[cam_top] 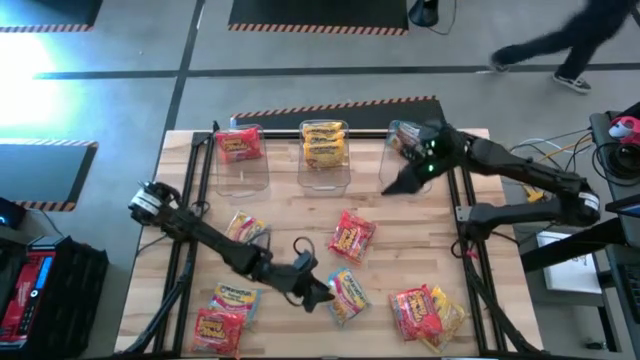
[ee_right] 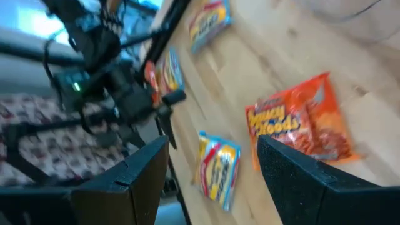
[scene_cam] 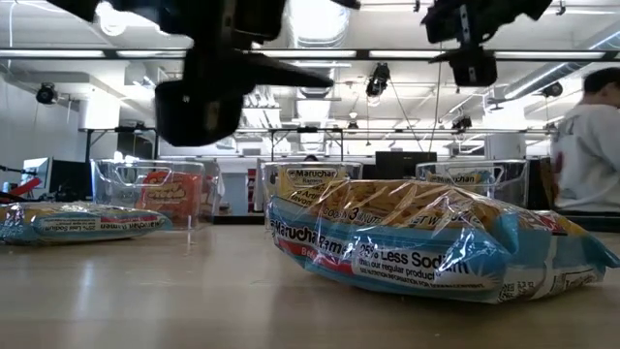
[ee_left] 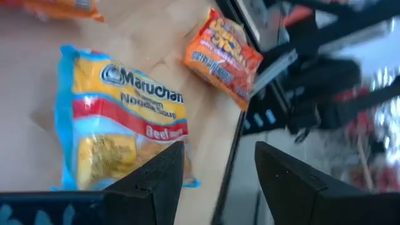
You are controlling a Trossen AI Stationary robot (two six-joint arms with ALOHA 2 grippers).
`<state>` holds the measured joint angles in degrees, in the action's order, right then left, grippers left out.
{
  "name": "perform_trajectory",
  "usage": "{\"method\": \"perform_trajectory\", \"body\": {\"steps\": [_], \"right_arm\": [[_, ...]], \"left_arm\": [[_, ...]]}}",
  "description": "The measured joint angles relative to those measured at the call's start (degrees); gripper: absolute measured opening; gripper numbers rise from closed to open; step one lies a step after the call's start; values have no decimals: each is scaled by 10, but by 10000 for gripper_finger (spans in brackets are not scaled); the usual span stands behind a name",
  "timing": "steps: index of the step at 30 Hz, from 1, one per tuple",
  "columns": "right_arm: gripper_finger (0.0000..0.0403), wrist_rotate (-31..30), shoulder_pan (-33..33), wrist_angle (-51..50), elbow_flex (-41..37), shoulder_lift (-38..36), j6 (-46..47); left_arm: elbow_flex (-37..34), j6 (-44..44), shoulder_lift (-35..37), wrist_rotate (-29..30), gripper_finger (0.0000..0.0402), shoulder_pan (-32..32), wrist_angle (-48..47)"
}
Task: Sort Maruchan noodles
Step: Put the blue noodle pack into the right transparent bin
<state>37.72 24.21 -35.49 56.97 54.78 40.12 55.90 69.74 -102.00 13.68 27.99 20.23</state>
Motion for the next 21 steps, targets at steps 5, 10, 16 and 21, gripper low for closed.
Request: {"method": "perform_trajectory", "body": {"steps": [5, 10, 16, 21], "right_arm": [[233, -110, -135, 1, 0, 1, 4], [231, -217, -256, 0, 0, 20, 28], [221, -292, -370, 13, -7, 49, 64], [212, -325, -442, 107, -55, 73, 92]], "left_arm": [[37, 98, -40, 84, 178, 39, 9], [119, 137, -118, 96, 178, 52, 9], [174, 159, -167, 138, 178, 57, 7], [171, 192, -165, 180, 178, 68, -5]]}}
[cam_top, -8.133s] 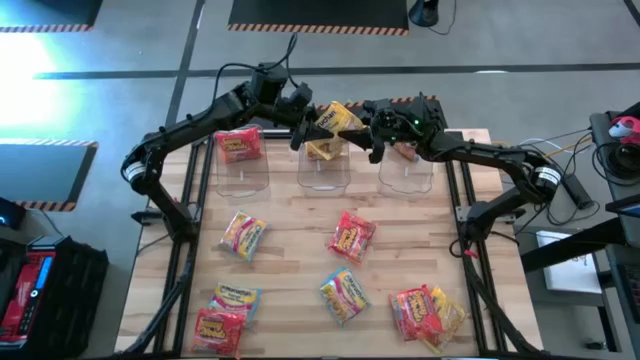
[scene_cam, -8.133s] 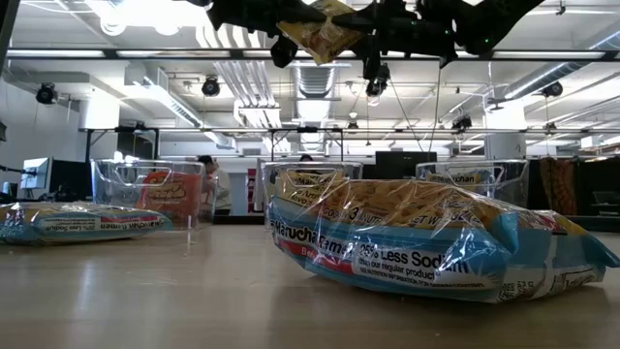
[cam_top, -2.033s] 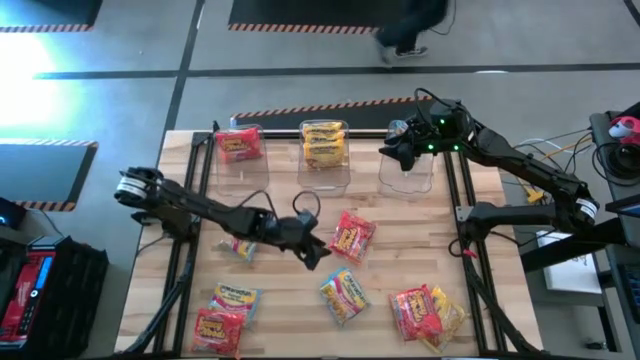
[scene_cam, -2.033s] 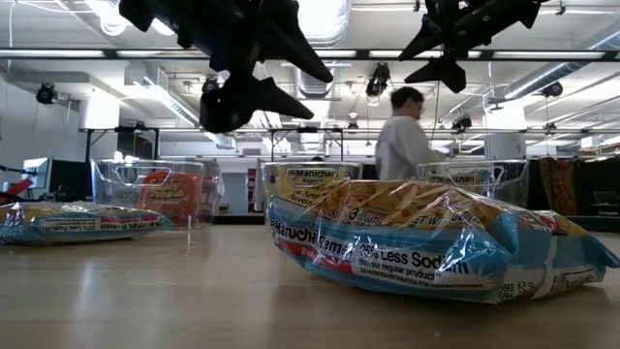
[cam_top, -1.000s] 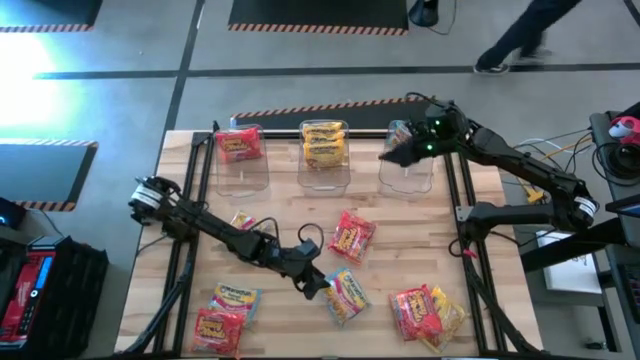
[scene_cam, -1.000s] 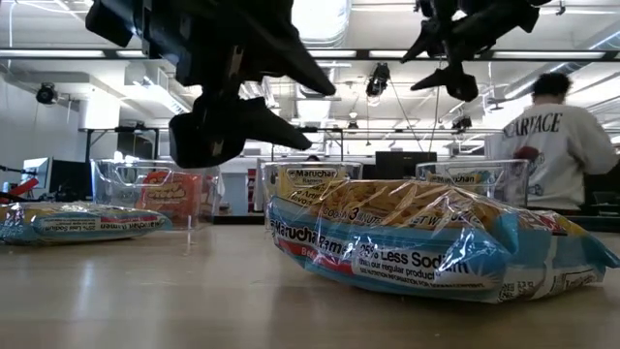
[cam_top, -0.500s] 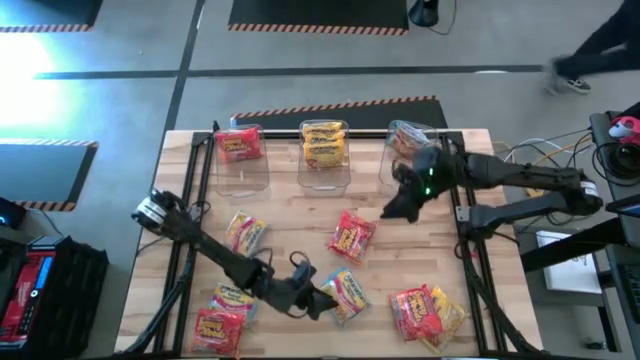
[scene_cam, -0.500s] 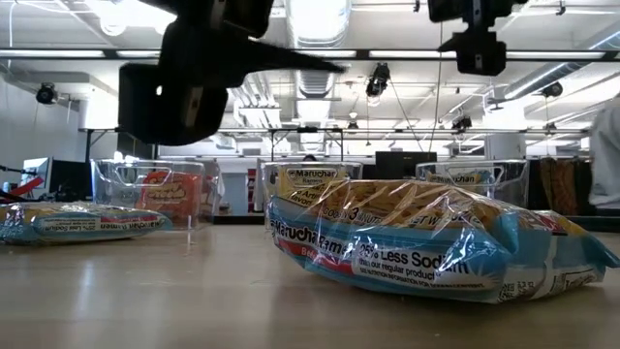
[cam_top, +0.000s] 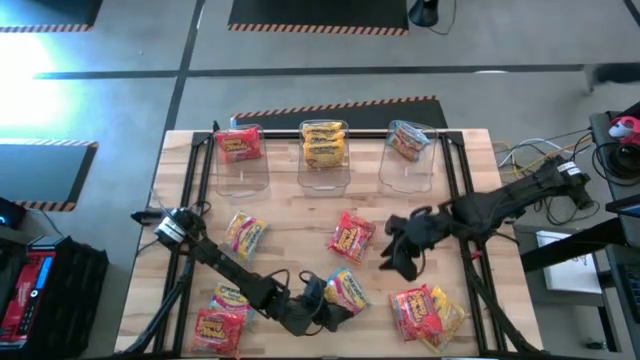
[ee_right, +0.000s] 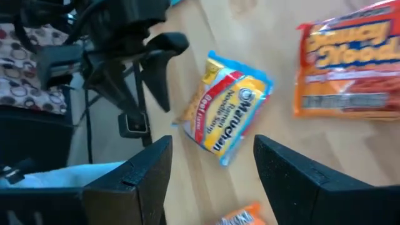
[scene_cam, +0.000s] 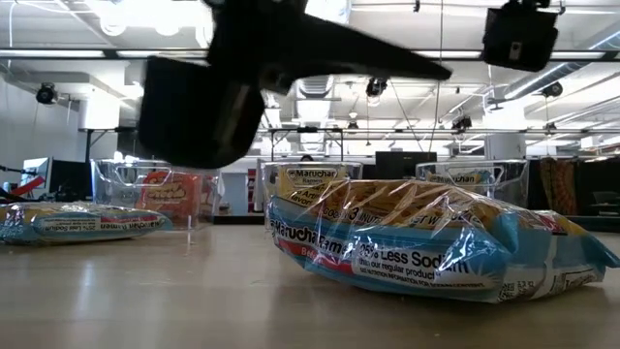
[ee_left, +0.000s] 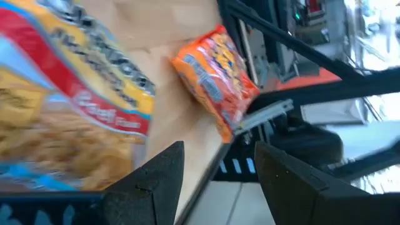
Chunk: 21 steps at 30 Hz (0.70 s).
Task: Sort Maruchan noodles
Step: Put the blue noodle pack into the right transparent bin
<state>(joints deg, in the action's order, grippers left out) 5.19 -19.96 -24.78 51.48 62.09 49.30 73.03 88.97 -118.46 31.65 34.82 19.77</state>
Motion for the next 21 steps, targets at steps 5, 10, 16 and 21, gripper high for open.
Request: {"method": "perform_trajectory", "body": {"steps": [5, 10, 16, 21], "right_arm": [[212, -7, -16, 135, -69, 31, 39], [212, -4, -16, 236, -124, 66, 85], [212, -3, -19, 347, -173, 105, 130], [212, -3, -19, 396, -188, 143, 155]], "left_arm": [[-8, 63, 0, 8, 178, 2, -34], [-18, 115, 0, 13, 178, 5, -44], [-21, 151, -1, 15, 178, 11, -75], [-26, 169, -3, 12, 178, 11, -126]]}}
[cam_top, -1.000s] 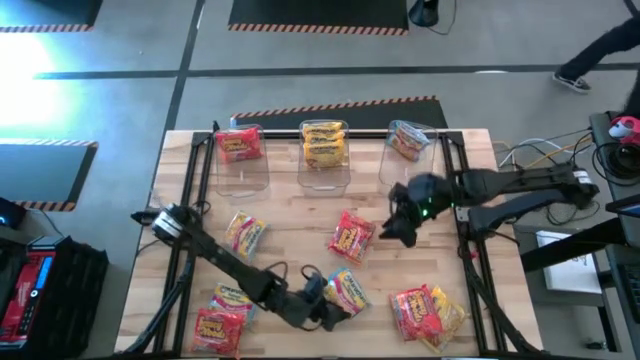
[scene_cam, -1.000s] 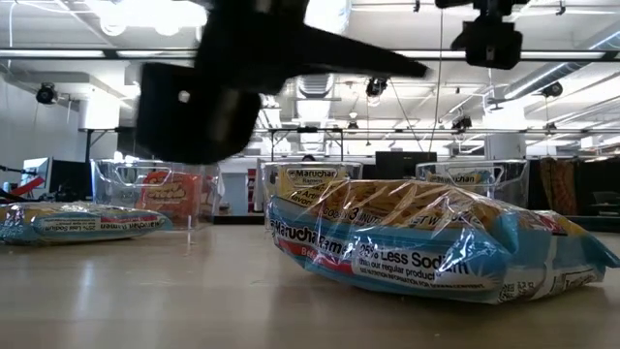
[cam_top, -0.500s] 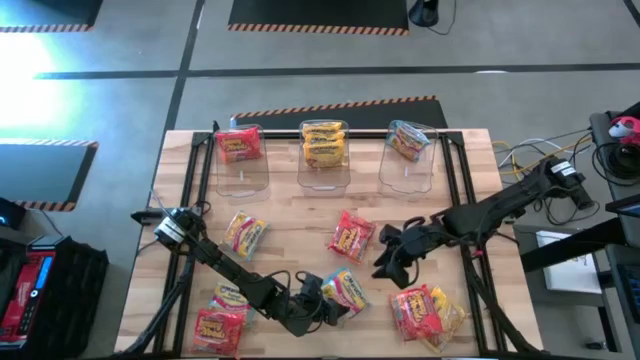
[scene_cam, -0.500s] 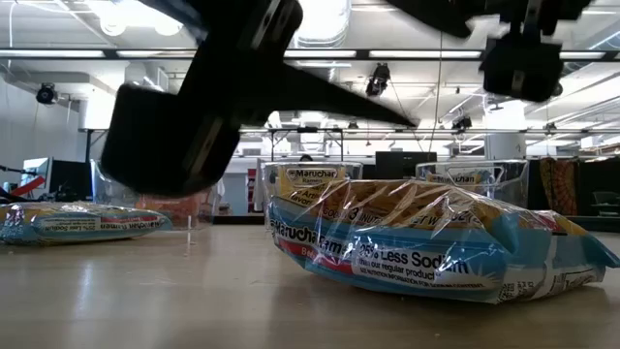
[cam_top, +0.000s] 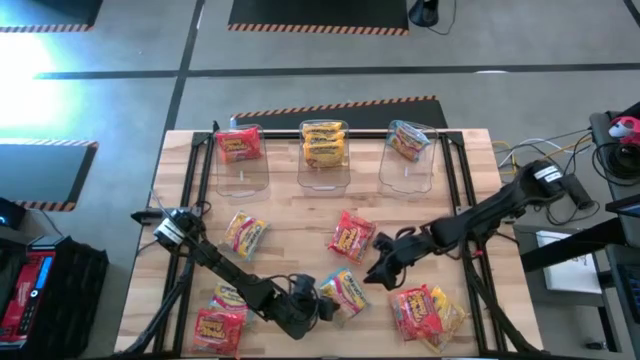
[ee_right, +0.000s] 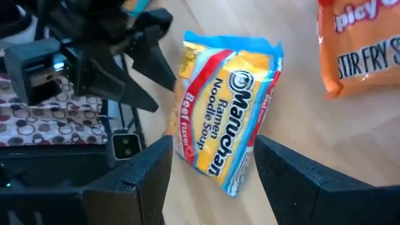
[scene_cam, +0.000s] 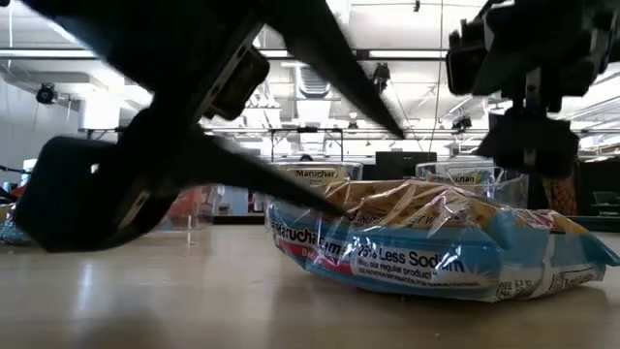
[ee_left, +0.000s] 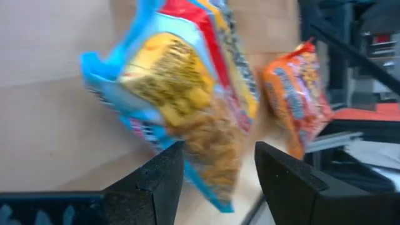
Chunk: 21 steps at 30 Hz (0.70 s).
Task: Sort Maruchan noodles
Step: Put the blue noodle pack into the right transparent bin
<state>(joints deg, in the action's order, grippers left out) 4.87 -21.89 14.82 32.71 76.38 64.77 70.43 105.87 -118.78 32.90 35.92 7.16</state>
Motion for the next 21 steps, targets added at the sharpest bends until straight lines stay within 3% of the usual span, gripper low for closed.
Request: {"method": "perform_trajectory", "body": {"steps": [7, 12, 21], "right_arm": [[212, 18, 0, 14, -2, 41, 17], [212, 31, 0, 22, -1, 46, 18], [212, 30, 0, 26, -2, 40, 6]], "left_arm": [[-1, 32, 0, -10, 178, 0, -67], [1, 38, 1, -6, 178, 4, -62], [49, -63, 11, -6, 178, 4, -57]]}}
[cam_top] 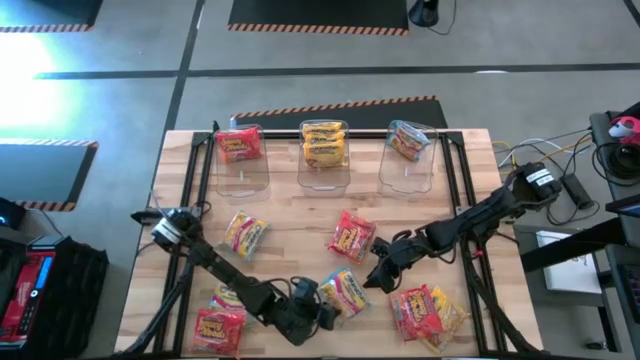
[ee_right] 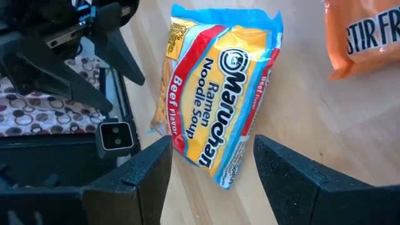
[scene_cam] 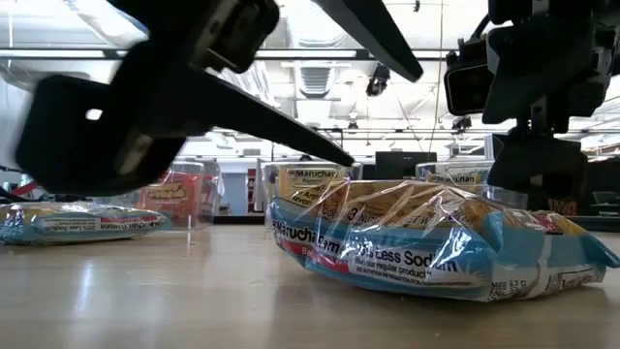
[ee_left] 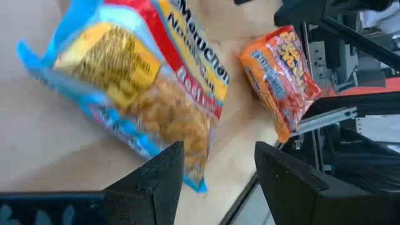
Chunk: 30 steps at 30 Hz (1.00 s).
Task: Sort Maruchan noodles
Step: Put the blue noodle pack into the right transparent bin
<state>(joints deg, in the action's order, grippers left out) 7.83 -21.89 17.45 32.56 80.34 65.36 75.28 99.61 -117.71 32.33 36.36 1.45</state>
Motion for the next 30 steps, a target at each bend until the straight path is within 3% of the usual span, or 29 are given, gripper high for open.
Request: {"method": "perform_trajectory", "body": {"steps": [13, 30], "right_arm": [[212, -4, 0, -1, 0, 4, 2], [212, -8, 0, 0, 0, 4, 1]], "left_arm": [[-18, -10, -17, 2, 178, -18, 11], [-18, 39, -50, -18, 178, -15, 16]]}}
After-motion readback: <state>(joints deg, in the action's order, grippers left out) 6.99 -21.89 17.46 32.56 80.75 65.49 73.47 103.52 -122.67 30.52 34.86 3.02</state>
